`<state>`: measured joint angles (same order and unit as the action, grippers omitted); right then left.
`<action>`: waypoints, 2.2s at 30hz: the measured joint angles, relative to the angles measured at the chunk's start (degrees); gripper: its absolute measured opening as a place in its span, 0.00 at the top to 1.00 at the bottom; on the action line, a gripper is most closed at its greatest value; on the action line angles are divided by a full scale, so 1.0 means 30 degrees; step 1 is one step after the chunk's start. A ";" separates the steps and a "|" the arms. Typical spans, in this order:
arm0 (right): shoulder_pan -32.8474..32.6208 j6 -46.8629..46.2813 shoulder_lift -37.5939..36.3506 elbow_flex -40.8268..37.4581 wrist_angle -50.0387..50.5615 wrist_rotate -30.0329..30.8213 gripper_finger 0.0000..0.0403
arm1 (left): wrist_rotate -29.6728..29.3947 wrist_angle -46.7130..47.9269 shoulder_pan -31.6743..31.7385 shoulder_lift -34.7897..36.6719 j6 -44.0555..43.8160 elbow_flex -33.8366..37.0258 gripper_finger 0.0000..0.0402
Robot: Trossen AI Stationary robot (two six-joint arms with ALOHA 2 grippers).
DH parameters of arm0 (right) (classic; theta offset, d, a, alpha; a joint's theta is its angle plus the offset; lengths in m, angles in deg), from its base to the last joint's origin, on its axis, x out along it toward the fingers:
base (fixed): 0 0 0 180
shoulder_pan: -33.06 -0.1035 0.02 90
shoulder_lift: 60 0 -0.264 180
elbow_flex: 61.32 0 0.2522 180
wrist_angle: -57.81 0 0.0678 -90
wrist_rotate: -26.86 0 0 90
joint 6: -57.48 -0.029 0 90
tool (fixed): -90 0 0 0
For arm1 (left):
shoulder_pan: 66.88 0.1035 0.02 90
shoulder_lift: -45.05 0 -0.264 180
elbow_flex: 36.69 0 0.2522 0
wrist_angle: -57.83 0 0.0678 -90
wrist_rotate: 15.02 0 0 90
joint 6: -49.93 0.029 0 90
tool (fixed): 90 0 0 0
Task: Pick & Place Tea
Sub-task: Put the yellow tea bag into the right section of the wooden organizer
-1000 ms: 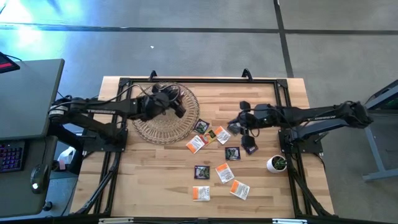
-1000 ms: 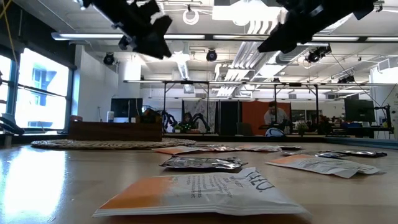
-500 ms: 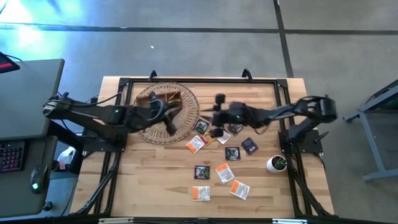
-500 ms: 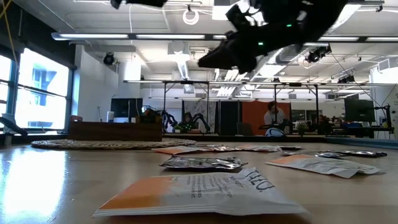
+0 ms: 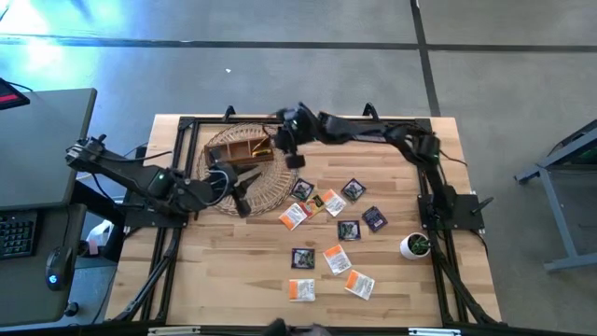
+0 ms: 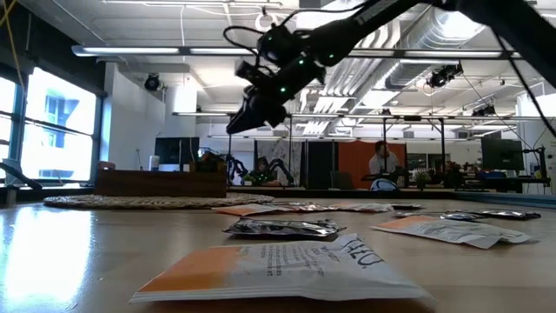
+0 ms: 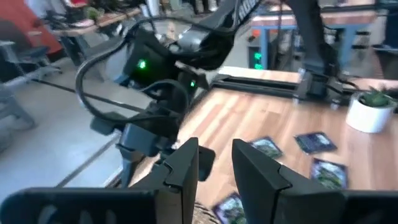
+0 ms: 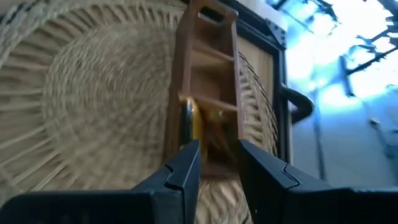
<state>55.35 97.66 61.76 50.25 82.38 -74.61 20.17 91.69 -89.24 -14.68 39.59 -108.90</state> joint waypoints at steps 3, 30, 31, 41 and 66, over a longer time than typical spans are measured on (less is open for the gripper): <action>0.0610 -0.0365 0.1743 0.2399 0.0404 -0.1447 0.74 | -0.0437 0.0720 -0.0083 0.0002 -0.0200 0.0000 0.76; 0.0943 -0.0087 0.5062 0.6464 0.2621 -0.1746 0.86 | -0.0991 0.2785 -0.0061 0.0126 -0.2313 0.0015 0.76; 0.0943 -0.0087 0.5062 0.6464 0.2621 -0.1724 0.88 | -0.0986 0.2785 -0.0061 0.0126 -0.2313 0.0015 0.76; 0.0943 -0.0393 0.5062 0.6464 0.3121 -0.1731 0.99 | -0.0980 0.3045 -0.0061 0.0126 -0.2320 0.0015 0.76; -0.1701 -0.0650 0.3191 0.7382 0.6901 0.2670 0.98 | -0.1071 0.4208 -0.0061 0.0133 -0.3270 0.0015 0.76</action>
<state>50.25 95.71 71.33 72.40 103.08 -66.60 16.96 104.31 -89.42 -14.28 29.78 -108.86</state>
